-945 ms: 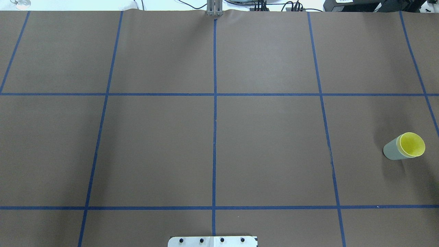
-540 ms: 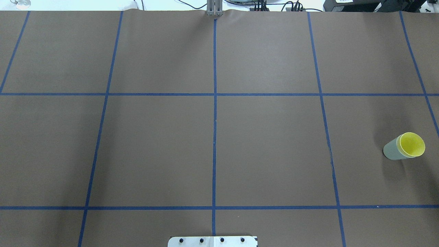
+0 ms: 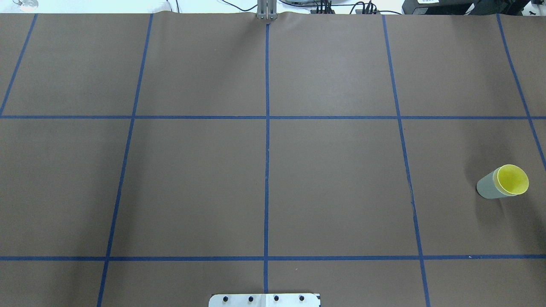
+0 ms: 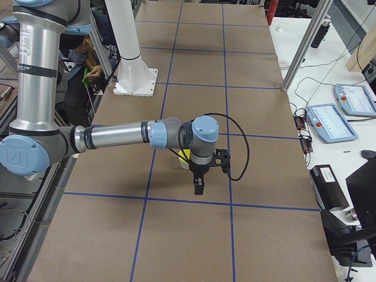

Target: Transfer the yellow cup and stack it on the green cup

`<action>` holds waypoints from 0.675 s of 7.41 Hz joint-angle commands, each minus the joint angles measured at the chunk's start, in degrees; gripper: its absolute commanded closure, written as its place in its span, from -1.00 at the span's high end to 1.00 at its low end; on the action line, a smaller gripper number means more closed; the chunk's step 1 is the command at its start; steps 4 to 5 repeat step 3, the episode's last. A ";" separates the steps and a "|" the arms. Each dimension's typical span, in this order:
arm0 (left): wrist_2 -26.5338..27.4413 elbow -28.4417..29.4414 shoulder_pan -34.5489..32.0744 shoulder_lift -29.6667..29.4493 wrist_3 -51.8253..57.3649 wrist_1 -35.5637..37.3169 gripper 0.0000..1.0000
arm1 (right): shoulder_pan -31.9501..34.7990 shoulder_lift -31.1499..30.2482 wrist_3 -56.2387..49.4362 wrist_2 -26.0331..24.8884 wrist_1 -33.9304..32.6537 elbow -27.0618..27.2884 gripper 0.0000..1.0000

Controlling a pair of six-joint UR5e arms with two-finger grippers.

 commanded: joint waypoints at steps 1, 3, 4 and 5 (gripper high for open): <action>0.03 -0.05 0.00 -0.03 0.00 0.09 1.00 | 0.00 -0.07 0.05 0.07 0.00 -0.13 1.00; 0.30 -0.05 0.00 0.06 0.00 0.09 1.00 | 0.00 -0.07 0.05 0.07 0.00 -0.13 1.00; 0.30 -0.05 0.00 0.06 0.00 0.09 1.00 | 0.00 -0.07 0.05 0.07 0.00 -0.13 1.00; 0.30 -0.05 0.00 0.06 0.00 0.09 1.00 | 0.00 -0.07 0.05 0.07 0.00 -0.13 1.00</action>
